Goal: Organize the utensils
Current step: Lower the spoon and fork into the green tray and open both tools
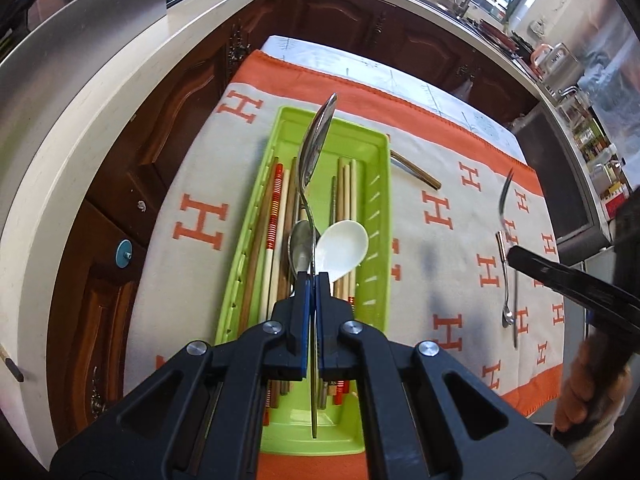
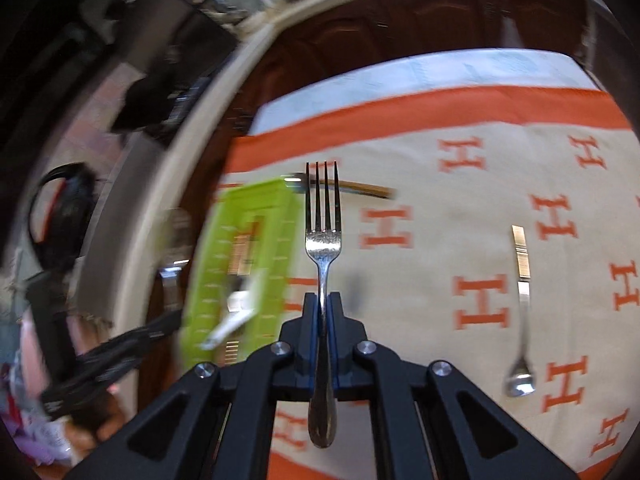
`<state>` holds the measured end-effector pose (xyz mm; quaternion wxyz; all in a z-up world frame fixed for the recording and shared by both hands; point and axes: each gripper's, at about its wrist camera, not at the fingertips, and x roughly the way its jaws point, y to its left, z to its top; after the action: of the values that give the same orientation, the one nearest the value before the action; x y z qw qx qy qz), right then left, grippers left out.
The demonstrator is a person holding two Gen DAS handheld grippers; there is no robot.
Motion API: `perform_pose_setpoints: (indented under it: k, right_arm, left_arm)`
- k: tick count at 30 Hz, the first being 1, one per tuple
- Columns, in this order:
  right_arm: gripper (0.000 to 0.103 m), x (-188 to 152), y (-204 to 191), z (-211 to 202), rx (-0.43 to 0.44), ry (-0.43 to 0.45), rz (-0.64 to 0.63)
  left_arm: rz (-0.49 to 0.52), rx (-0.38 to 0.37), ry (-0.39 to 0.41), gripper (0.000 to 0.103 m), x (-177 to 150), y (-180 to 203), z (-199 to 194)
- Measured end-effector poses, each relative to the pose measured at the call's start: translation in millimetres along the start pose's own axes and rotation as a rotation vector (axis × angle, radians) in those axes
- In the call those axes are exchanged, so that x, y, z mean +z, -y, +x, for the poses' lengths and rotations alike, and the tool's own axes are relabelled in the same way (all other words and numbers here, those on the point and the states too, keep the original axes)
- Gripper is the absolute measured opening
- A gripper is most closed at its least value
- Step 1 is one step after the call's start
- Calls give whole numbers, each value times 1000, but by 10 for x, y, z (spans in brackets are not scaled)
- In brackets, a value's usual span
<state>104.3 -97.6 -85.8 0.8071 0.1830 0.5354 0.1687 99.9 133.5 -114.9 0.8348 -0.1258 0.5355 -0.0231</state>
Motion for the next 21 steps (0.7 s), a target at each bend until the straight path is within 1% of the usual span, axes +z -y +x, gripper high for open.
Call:
perform_pose_setpoints:
  k: [2,4,9,13,16,21]
  right_arm:
    - [4,0,-226,11,42,-8,-33]
    - [4,-6,-429,72,62,-16,-73]
    - [4,-19,-746,312,72,-40,-113]
    - [4,-12,-794,559,67,-66,-101]
    - [4,5,-746,701,59,-85,-66]
    - [4,-2,-692,916,44,-120,-24]
  left_arm:
    - [-6,6,1,0,17,-24,29]
    - [-9,12,0,0,32,-43,76]
    - [-19,22,-5,0,36,-92,190]
    - [-14,33,-16,0,29,-118,290]
    - [-1,49,-26,0,23,-141,366]
    - [-7,57,-54,0,0,-206,492]
